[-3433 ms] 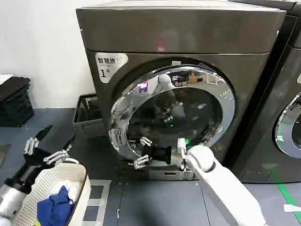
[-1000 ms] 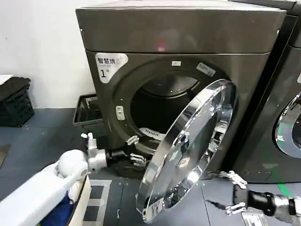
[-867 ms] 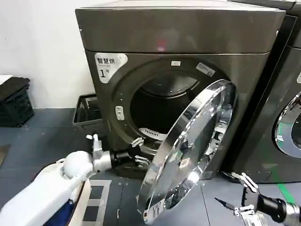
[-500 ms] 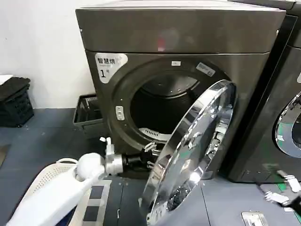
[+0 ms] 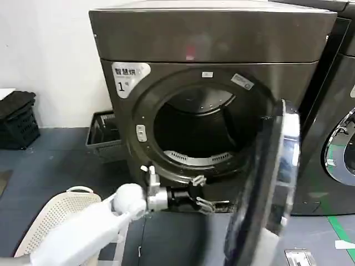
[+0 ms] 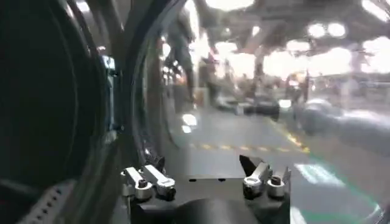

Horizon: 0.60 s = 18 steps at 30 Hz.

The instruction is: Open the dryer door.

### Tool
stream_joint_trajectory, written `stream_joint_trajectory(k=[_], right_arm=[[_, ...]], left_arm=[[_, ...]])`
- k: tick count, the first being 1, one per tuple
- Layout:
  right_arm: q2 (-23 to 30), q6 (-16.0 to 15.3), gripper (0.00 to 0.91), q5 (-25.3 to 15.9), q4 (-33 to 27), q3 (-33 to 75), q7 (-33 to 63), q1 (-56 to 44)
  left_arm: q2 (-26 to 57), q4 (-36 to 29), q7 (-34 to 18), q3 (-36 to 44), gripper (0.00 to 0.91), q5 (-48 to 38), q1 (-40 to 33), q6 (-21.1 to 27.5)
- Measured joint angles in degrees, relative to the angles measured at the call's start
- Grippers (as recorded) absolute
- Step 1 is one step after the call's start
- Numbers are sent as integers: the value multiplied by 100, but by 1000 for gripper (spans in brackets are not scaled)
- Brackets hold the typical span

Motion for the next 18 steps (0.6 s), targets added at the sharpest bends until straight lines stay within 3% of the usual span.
stream_joint_trajectory(k=[7,13,18], right_arm=[[-57,-320,907,17,485,734,680,-221],[-318,-831,907,621,770,1462,1381,-316],[-448,-656,907,865,780,2029,1450,-481]], left_arm=[[-398,194,-166,370,907,282,-275,-321],[-769,429,-470,623,907,263,-483,-469],[-1100,685,-898,880,907,396,-655,-528]])
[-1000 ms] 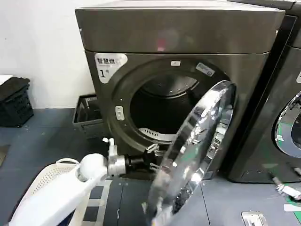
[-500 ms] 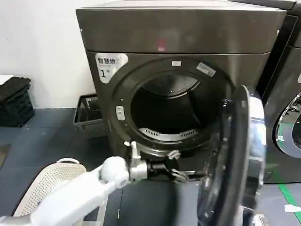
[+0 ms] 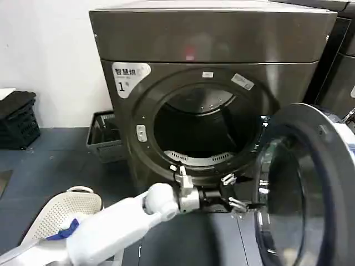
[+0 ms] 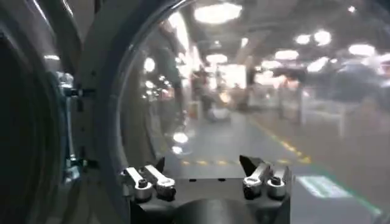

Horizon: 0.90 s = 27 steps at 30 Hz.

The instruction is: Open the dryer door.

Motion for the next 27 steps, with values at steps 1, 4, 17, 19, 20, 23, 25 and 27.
stream_joint_trajectory(k=[1,4,17,19,20,23,25,27], right_arm=[[-3,33,907,23,7,74,6,-23],[-3,47,907,130,73,266,124,-90],[-151,-250,907,570,223,822,441,-247],[-171,-264,907,579,216,872,464,-257],[-183,-264,907,581,208,890,465,-259],[-213,-292,907,587,186,942,451,-263],[-224,-292,907,590,181,957,419,-266],[-224,-290,907,590,174,957,383,-268]], left_arm=[[-64,49,-26,34,907,-12,-28,44],[-266,185,-57,117,907,-37,-109,103],[-1083,753,-413,357,907,255,-331,59],[-1201,840,-447,364,907,263,-360,49],[-1255,888,-452,368,907,284,-363,43],[-1407,1015,-509,377,907,369,-388,10],[-1498,1092,-559,376,907,440,-393,-47],[-1574,1152,-594,364,907,467,-399,-100]])
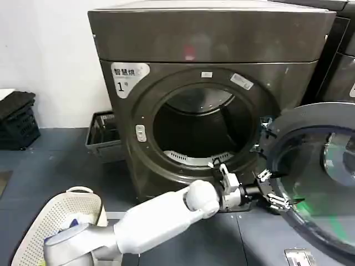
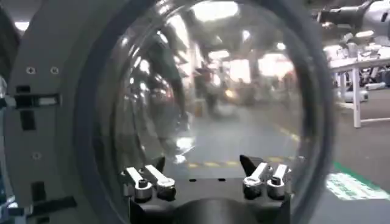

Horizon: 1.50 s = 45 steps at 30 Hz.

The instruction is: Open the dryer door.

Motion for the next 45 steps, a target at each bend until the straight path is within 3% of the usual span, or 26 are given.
stream_joint_trajectory(k=[4,16,20,32,45], right_arm=[[4,6,907,0,-31,-14,-52,12],[-16,60,907,-90,-104,-49,-147,53],[-43,69,907,-131,-127,-40,-159,65],[-183,200,907,-418,-185,265,-185,51],[-323,345,907,-944,-199,628,-104,161]], left_arm=[[-54,46,-31,-25,907,73,9,-194],[431,-53,-190,5,907,-4,62,-1895],[811,-244,-233,-52,907,-38,129,-2262],[2224,-1221,-195,-344,907,-84,250,-2104],[4729,-2213,-34,-654,907,63,357,-1242]])
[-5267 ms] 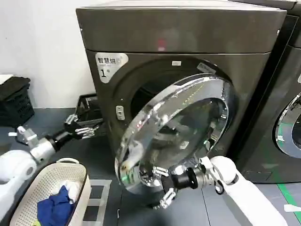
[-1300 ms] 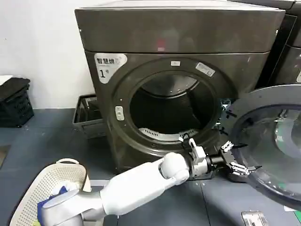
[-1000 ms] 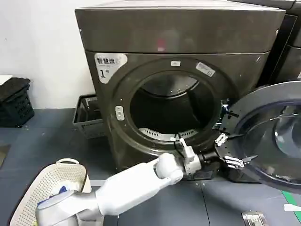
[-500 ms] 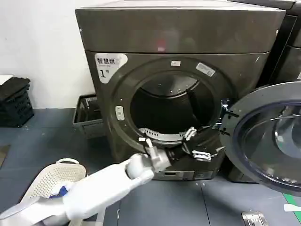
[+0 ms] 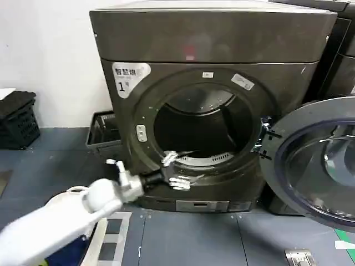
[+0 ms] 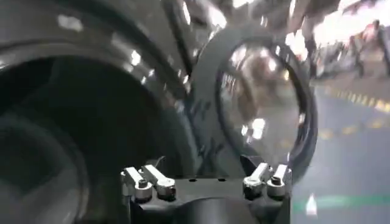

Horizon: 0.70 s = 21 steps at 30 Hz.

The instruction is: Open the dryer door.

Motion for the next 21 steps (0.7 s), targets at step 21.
stream_joint_trajectory(k=[21], right_arm=[[-94,91,907,-528,-104,76,48,385]], left_arm=[[2861,-156,806,-373,907,811,478,681]])
